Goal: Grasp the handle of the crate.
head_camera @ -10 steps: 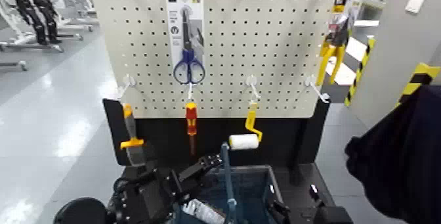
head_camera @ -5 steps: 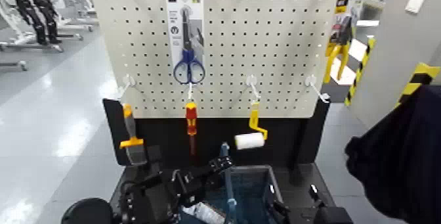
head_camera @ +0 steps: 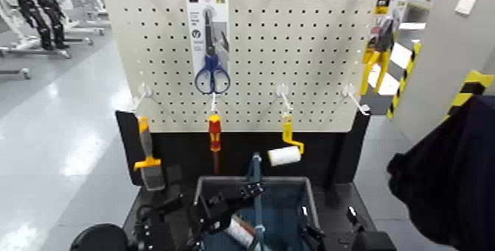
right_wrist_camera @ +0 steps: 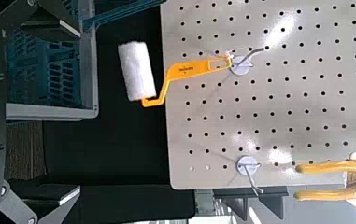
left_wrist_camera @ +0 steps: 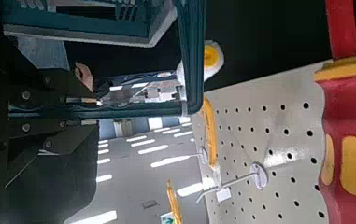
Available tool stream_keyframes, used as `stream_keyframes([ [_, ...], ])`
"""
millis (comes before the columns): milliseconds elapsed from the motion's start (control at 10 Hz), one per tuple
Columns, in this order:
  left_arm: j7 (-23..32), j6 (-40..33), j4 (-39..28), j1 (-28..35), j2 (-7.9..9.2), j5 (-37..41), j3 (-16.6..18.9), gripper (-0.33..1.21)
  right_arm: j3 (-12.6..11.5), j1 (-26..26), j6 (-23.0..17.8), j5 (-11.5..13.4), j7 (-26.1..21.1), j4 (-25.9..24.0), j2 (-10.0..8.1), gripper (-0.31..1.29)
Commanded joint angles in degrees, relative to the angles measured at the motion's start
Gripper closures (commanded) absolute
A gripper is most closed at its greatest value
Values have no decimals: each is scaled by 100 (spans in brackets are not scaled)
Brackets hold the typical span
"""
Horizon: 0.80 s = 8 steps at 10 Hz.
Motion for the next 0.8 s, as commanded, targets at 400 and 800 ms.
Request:
stream_keyframes([
  [400,203,-187,-385,405,-156,295,131,119,-8,14,0,9,-9,0,0,15],
  [800,994,-134,-1528,1117,11,928,421,119,-26,14,-26,35,-9,0,0,15],
])
